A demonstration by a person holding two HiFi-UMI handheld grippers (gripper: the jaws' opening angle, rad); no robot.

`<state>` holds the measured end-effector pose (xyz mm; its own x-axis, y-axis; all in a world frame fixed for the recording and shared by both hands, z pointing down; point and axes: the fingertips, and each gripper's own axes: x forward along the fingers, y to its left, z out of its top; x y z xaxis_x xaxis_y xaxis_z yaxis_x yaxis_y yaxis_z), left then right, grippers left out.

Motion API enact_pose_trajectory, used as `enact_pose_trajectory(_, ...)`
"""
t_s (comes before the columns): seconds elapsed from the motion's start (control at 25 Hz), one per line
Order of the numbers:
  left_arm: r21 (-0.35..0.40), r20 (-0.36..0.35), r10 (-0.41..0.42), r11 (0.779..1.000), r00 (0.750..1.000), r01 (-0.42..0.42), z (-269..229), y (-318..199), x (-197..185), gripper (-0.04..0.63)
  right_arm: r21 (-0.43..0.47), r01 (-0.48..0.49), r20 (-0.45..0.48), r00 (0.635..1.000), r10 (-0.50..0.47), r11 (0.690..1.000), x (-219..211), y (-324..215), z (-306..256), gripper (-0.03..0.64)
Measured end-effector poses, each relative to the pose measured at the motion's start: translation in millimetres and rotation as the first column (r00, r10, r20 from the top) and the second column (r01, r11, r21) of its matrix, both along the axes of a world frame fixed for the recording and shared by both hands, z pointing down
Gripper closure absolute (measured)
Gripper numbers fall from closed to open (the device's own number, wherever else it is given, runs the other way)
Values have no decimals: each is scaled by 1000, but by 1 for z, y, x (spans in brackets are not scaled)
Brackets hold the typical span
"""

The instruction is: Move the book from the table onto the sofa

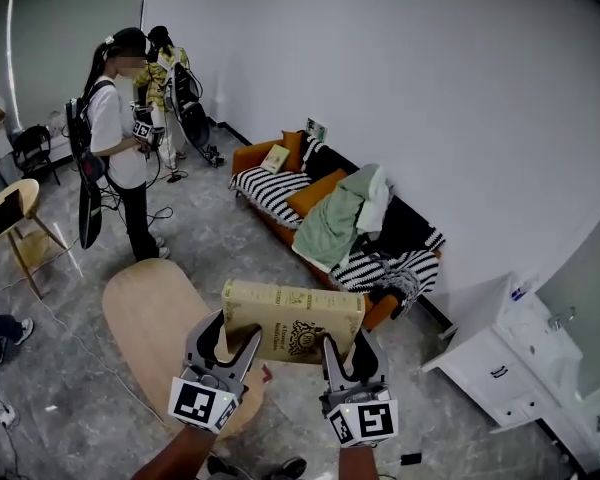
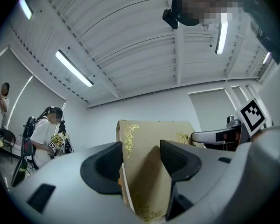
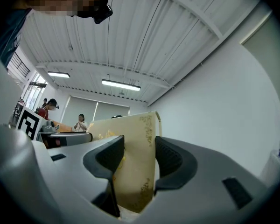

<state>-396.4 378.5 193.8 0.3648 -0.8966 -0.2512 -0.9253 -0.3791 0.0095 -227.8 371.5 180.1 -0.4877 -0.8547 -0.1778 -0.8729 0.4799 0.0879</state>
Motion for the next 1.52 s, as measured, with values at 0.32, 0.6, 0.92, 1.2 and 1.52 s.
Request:
enact_pose_trajectory(0.32,5,32,64,998,997,-64,-7,-25,115,357,6,-62,17,998,62,998,115,-12,-1,400)
enact_pose_trajectory(0.6,21,43,119,993,992,-119,-15,-44,207,357,23,-121,28,992,120,992,207,-21,-7,402)
enact_pose_trajectory(0.92,31,44,197,980,979,-198,-17,-57,289,356,32,-202,33,979,201,979,287,-21,-8,402)
enact_pose_trajectory(1.2,19,53,245,969,968,-247,-11,-80,328,356,21,-251,35,968,250,968,324,-35,1,402)
enact_pose_trajectory(1.52,7,47,303,953,952,-304,2,-136,366,356,-1,-309,28,951,309,951,359,-81,12,402)
